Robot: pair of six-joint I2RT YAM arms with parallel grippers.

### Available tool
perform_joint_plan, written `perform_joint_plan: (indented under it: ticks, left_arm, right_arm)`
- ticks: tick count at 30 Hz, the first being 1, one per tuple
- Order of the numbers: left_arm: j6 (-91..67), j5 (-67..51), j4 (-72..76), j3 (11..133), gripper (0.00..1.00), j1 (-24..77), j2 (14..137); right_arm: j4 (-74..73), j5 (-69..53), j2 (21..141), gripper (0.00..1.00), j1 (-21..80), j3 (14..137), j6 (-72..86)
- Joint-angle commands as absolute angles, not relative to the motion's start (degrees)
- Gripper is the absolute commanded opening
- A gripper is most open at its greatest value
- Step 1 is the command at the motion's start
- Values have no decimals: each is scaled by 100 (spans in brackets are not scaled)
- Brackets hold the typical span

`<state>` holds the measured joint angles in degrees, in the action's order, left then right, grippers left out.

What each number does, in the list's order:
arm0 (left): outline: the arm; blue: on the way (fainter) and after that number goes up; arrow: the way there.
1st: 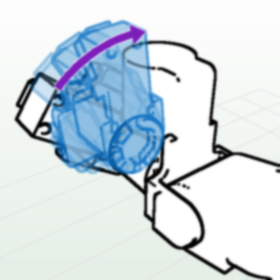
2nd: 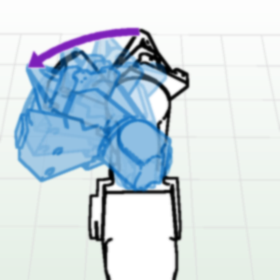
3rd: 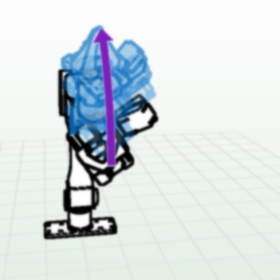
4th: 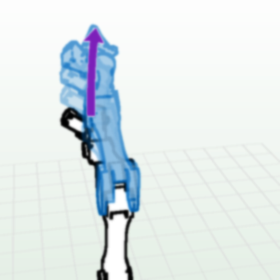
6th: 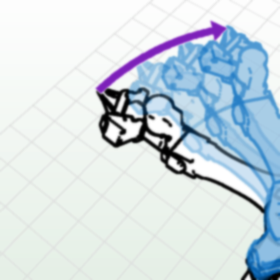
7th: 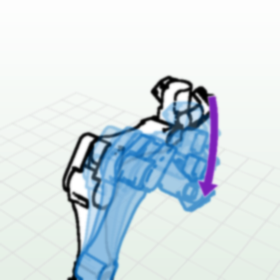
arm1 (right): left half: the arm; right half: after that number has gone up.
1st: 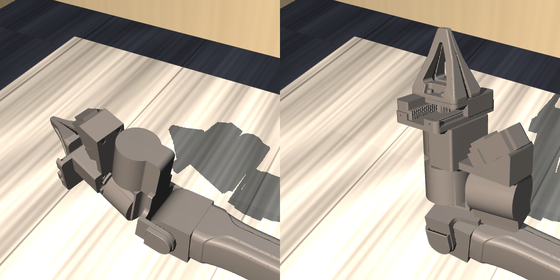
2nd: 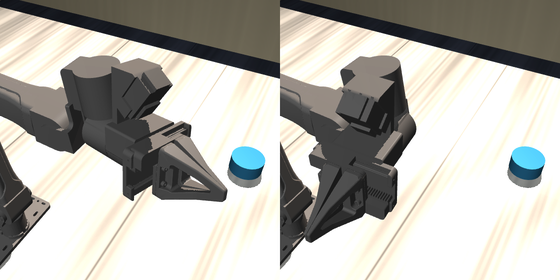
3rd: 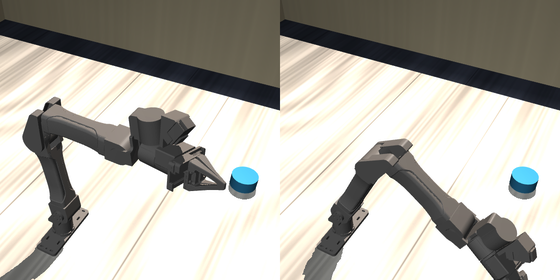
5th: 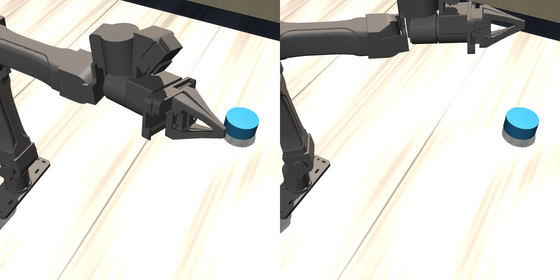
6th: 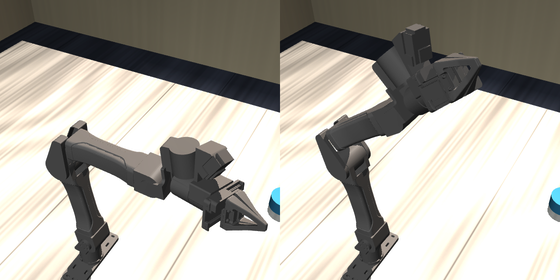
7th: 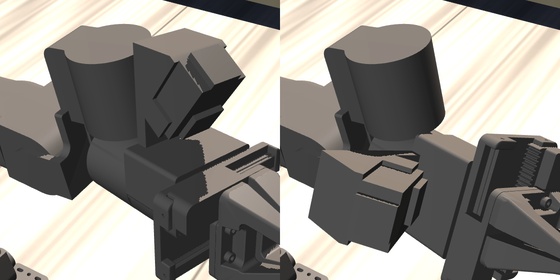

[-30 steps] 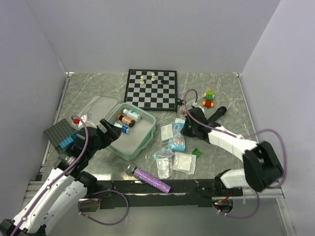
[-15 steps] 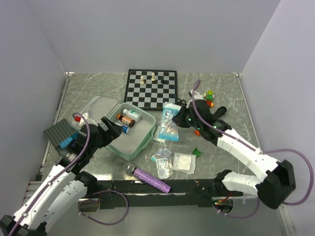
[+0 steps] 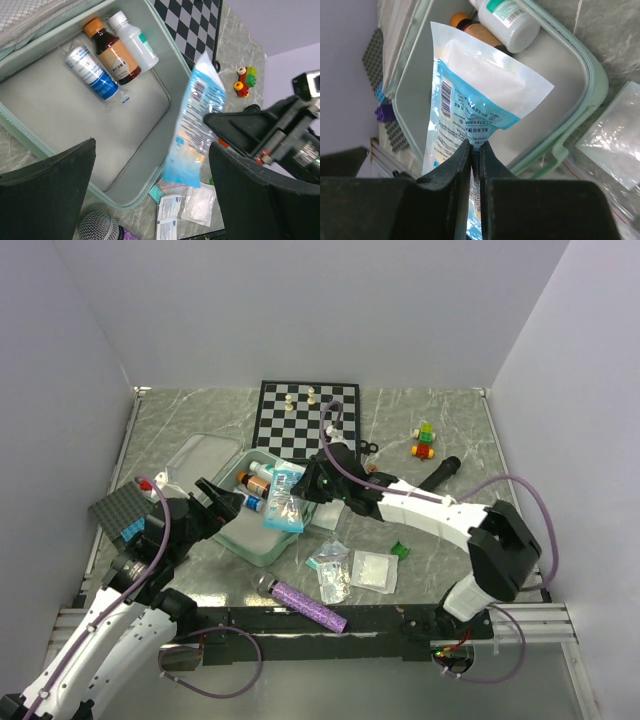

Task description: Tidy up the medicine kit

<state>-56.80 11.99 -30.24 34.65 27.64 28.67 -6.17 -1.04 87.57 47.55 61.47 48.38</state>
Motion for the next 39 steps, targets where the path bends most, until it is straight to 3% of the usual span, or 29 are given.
perform_joint_plan:
  ticks: [1,12,18,22,27,39]
  left_arm:
    - [-5713,1371,-3067,3568,99,2777,2830]
    - [-5581,1468,-3094,3656,99,2769,2856]
    - [-5546,1450,-3059,3612,99,2769,2874]
    - [-5555,1441,-3102,3612,99,2769,2839]
    - [-5590,1415,-3111,3568,99,2777,2751]
    - [-5599,1310,-3076,3586,99,2777,2830]
  right_arm:
    - [-114,307,9227,0,4851,6398,5966]
    - [-589,686,9905,1,4975,6671,6478]
    - [-975,624,9835,45,5045,6820,6039]
    - [-1265,729,9686,63,5089,6908,5836]
    - [-1529,940,9528,64,5194,7127,5214]
    - [-2716,414,11116,38,5326,9307,2814]
